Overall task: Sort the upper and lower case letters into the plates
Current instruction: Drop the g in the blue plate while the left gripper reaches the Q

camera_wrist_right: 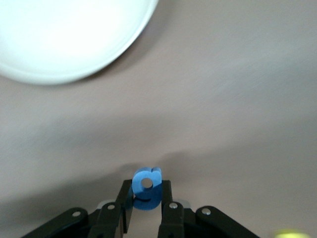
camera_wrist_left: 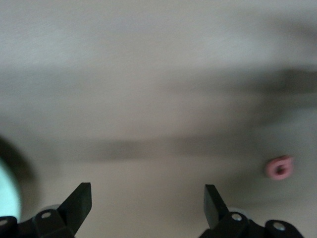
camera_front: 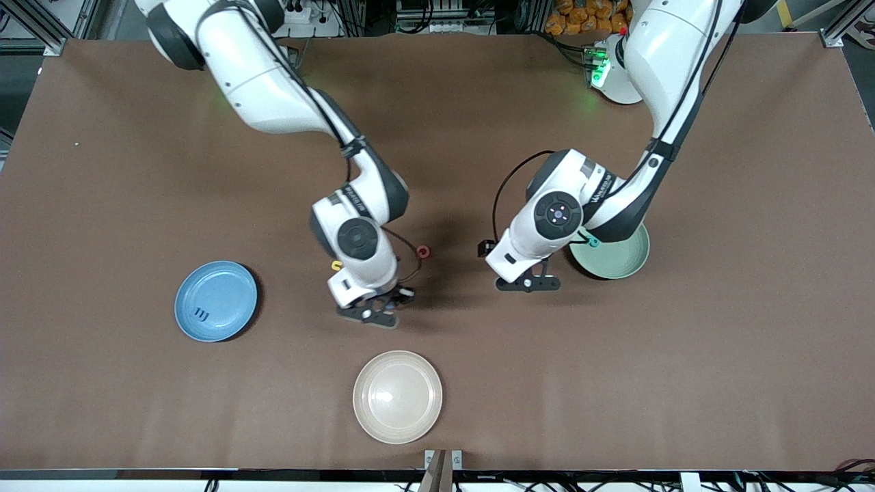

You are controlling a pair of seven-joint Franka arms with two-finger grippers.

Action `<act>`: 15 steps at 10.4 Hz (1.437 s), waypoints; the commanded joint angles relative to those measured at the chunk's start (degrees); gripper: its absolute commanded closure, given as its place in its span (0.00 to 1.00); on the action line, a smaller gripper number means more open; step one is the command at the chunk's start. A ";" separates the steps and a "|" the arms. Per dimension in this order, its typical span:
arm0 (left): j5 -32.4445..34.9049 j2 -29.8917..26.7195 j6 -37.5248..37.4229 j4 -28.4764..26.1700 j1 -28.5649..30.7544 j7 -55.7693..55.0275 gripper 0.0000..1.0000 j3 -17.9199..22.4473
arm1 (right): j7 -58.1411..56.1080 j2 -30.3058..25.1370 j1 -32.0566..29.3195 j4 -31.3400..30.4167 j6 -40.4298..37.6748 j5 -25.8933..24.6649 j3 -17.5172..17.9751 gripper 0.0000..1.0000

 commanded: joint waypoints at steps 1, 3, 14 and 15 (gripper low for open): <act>-0.13 2.82 9.28 2.31 -4.23 -1.32 0.00 0.49 | -10.38 -6.47 -5.78 -4.58 -6.13 -1.18 -0.58 1.00; 0.91 3.79 14.84 2.23 -7.58 -1.76 0.00 1.45 | -22.41 -11.13 -11.05 -11.78 -5.09 -1.88 -2.17 1.00; 12.35 15.13 24.71 5.92 -23.50 0.16 0.00 7.87 | -44.79 -14.58 -25.40 -19.72 1.85 -1.80 -2.08 0.00; 12.35 15.13 24.19 5.92 -23.41 1.13 0.00 8.04 | -45.14 -14.58 -25.32 -19.81 1.85 -1.71 -2.00 0.00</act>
